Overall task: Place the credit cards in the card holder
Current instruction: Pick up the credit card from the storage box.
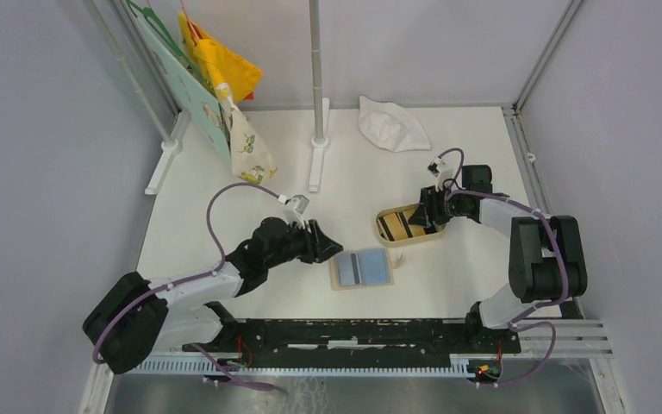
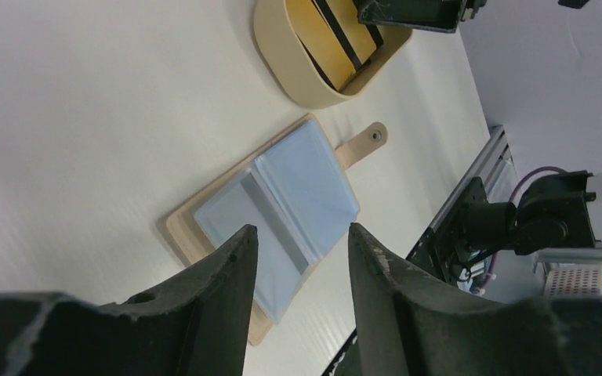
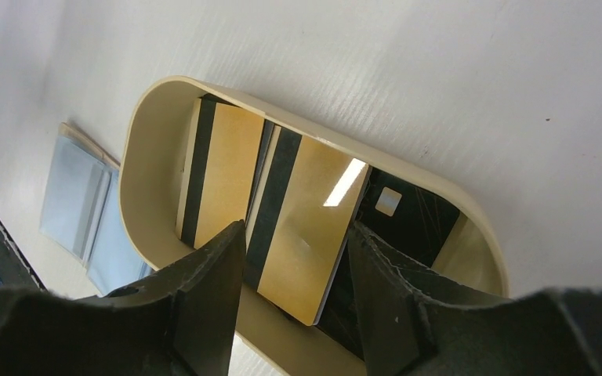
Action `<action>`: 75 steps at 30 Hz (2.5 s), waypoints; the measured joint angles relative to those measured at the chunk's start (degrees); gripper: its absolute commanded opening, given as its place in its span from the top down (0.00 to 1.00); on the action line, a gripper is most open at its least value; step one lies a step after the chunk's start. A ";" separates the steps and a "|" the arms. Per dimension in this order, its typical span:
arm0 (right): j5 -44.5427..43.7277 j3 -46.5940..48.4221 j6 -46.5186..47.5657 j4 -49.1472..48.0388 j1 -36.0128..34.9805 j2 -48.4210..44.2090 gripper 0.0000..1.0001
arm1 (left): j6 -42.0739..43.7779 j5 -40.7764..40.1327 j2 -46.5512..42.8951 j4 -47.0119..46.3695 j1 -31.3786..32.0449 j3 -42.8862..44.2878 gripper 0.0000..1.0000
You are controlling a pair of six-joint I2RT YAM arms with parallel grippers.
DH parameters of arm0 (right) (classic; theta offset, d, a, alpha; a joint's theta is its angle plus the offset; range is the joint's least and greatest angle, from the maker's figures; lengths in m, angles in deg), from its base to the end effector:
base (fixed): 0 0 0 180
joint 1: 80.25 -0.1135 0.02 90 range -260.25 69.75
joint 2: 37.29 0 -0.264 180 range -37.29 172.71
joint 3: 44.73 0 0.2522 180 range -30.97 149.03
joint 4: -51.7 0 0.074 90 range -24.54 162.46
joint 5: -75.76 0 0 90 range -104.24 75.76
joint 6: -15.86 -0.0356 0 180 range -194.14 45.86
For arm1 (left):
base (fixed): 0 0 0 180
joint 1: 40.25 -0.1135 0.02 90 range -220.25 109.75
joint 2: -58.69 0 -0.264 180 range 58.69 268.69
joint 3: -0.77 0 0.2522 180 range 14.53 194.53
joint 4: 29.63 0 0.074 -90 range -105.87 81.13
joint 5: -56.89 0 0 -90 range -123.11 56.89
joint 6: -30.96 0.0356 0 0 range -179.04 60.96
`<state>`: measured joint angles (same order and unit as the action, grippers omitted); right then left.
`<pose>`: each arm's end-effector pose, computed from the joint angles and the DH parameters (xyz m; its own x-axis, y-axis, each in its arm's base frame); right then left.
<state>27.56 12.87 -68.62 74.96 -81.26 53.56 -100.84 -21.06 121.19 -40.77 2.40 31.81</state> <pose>0.2898 0.0288 0.1553 -0.7933 -0.0857 -0.6027 -0.4593 0.7340 0.5002 0.1533 -0.1513 0.1783 -0.7280 -0.2156 -0.6508 0.4310 0.5942 -0.6791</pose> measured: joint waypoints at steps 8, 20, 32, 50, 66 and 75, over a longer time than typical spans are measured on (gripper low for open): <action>-0.17 -0.52 -0.61 -0.44 0.07 0.00 0.44 | 0.42 -3.65 17.42 3.78 0.63 15.58 0.58; 3.67 -1.60 -3.32 -2.64 0.39 0.48 0.46 | 1.14 -4.50 39.36 7.34 4.46 29.55 0.60; 10.84 -3.48 -10.73 -12.28 1.62 0.26 0.51 | 1.44 -4.37 42.88 10.32 5.27 34.05 0.60; 12.87 -4.26 -9.46 -6.29 0.33 0.13 0.51 | 1.75 -4.46 44.85 11.13 5.38 37.22 0.60; 7.30 2.32 0.94 1.03 -1.84 3.80 0.45 | 1.86 -4.35 45.97 11.15 5.38 38.47 0.61; 10.47 2.97 0.79 0.83 -3.45 6.60 0.48 | 2.01 -4.15 46.34 11.58 5.38 39.04 0.61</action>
<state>38.03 15.84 -67.83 75.79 -84.72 60.16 -98.83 -25.21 167.53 -29.19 7.78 70.84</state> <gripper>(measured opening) 0.534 0.392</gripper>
